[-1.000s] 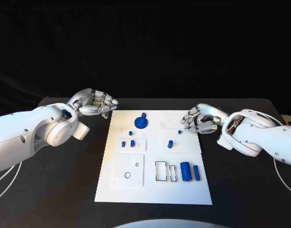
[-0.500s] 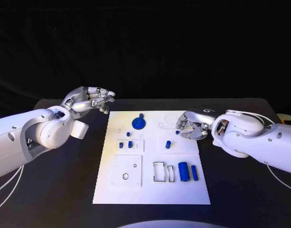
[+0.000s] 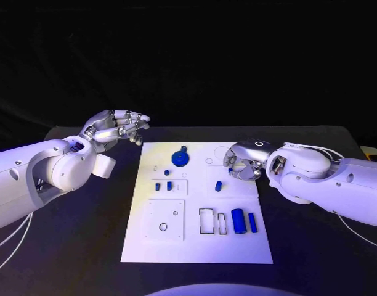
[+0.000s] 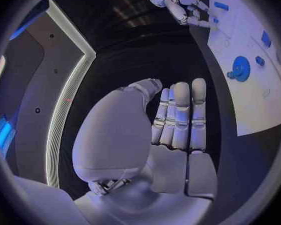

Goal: Assemble the parts on the task board

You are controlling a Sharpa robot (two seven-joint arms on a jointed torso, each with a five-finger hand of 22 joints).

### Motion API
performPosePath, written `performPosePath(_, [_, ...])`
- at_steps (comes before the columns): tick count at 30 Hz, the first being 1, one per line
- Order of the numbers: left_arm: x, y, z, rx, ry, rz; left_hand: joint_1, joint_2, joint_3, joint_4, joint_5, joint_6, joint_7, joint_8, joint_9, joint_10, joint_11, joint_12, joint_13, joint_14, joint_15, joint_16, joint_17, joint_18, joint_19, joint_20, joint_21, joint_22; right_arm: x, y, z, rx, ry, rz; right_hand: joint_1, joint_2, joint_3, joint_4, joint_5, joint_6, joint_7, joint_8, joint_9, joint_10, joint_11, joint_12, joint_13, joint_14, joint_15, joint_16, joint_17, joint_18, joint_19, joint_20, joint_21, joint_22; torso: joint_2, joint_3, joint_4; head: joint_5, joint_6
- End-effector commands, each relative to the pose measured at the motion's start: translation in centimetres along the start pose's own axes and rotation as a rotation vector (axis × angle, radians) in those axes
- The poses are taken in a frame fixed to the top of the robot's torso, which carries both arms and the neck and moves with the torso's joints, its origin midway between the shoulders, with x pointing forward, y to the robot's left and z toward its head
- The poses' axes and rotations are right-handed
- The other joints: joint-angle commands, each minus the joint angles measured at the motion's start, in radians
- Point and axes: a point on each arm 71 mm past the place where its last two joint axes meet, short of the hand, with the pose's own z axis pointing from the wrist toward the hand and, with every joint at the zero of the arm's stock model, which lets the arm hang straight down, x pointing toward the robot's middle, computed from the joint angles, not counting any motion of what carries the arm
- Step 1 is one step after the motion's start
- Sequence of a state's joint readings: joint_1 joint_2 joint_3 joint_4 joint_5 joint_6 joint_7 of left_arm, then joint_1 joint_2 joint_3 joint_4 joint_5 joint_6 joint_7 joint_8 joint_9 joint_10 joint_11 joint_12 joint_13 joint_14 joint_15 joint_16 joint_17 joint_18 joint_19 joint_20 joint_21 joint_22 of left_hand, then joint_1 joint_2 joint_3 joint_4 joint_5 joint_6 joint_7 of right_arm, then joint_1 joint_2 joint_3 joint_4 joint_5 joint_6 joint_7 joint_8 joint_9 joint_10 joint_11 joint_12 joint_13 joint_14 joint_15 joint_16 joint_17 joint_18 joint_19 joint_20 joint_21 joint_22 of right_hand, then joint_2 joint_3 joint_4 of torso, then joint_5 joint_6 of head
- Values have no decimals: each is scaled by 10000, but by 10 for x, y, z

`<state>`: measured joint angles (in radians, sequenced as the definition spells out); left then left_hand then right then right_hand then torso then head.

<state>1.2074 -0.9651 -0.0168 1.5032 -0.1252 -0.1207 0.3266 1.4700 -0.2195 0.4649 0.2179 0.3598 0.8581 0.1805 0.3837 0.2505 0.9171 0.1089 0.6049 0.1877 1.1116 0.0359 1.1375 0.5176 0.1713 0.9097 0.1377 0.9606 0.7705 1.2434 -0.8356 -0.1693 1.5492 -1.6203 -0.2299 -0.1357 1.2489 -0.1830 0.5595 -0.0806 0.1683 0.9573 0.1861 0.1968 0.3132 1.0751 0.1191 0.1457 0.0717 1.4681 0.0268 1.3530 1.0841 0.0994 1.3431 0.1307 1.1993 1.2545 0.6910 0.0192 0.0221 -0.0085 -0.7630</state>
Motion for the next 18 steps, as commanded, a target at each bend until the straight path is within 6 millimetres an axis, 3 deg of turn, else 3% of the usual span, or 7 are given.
performPosePath(1, [3,-2,0,93,240,-224,-25,35,-64,-23,-17,-33,23,-28,-14,26,28,-66,-9,70,23,-13,-12,136,88,-6,-53,-14,3,-3,1,289,241,-585,84,62,99,-6,-53,37,-34,21,19,41,-34,69,16,235,30,66,28,-96,75,7,88,39,-4,2,-6,-1,-17])
performPosePath(18, [3,-1,-1,-93,345,-251,-42,34,-75,-15,-21,-59,40,-40,-21,19,42,-83,-18,79,33,-17,-16,132,104,-3,-64,-24,11,0,3,216,495,-787,113,115,296,-27,-94,194,-102,122,91,240,-98,202,47,231,-11,206,169,-165,233,-18,445,372,-5,8,-13,47,-84])
